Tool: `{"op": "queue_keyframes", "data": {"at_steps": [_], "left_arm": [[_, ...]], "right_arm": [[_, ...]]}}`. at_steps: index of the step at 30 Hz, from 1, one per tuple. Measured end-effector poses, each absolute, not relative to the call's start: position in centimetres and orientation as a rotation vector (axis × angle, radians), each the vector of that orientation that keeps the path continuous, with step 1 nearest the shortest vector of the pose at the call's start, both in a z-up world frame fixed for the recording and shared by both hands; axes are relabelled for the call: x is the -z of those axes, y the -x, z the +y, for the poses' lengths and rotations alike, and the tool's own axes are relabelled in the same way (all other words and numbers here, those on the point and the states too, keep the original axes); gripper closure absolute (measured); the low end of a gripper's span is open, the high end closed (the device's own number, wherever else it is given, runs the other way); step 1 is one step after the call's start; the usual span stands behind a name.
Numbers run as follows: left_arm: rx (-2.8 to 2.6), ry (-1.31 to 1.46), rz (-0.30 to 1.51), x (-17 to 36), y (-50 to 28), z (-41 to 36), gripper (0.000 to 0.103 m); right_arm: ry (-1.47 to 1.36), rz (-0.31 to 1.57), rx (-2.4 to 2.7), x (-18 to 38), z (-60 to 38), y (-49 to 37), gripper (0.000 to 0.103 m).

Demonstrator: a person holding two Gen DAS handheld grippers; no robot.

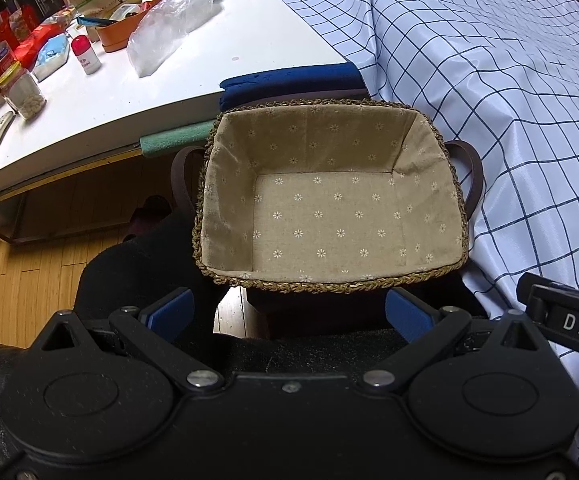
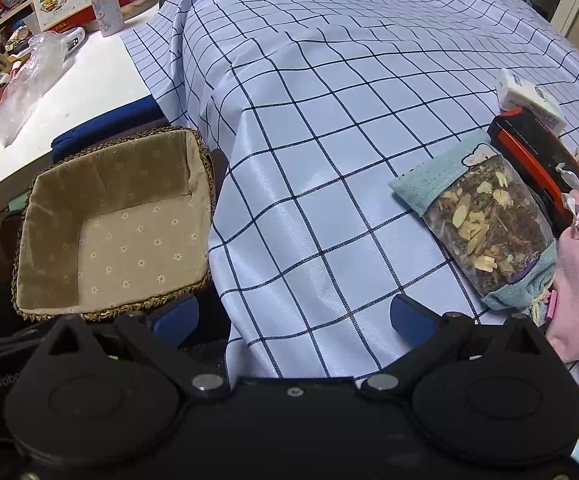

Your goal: Organize soft objects

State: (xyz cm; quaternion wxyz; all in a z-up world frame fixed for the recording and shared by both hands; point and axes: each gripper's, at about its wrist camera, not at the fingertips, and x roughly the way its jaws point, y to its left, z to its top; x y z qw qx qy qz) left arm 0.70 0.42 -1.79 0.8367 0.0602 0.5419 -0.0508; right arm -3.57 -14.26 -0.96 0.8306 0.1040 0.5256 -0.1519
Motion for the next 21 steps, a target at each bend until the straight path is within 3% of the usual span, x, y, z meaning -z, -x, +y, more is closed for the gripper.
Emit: {"op": "queue_keyframes", "data": {"at_steps": [21], "left_arm": [[0.147,-0.109,1.127,1.5,-1.0,1.8,0.004]], "right_arm": [[-0.134,1.093,0.33,1.4,-13.0,3.6,0.001]]}}
